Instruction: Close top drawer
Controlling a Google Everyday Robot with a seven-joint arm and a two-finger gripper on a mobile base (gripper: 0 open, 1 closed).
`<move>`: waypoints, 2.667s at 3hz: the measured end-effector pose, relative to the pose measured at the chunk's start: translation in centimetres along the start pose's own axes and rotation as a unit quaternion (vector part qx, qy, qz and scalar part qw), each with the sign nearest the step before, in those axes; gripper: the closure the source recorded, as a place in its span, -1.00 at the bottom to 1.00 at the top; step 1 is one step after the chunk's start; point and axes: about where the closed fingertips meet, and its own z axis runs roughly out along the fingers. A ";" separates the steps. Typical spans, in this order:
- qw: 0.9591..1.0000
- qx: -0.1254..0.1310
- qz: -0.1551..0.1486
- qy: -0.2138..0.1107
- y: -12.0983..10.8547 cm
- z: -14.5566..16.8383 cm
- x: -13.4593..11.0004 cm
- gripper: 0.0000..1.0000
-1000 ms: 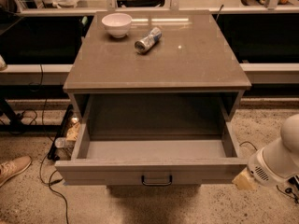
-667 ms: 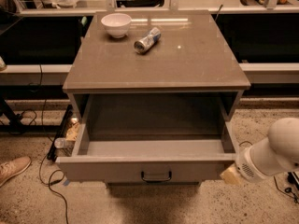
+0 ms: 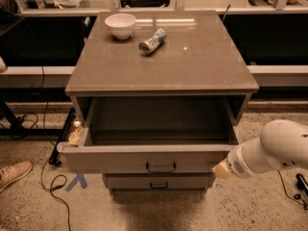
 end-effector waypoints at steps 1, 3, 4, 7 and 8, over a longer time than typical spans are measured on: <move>1.000 0.004 -0.016 -0.027 -0.9 1.9 -2.4 1.00; 0.997 0.006 -0.041 -0.065 -2.1 3.4 -7.0 1.00; 0.997 0.005 -0.044 -0.069 -2.0 3.5 -7.2 1.00; 0.982 0.002 -0.083 -0.167 -3.8 4.3 -15.0 1.00; 0.983 0.004 -0.072 -0.167 -4.0 3.0 -13.0 1.00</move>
Offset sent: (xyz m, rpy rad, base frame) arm 0.1435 0.0484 -0.0091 0.0837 -0.2698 0.0774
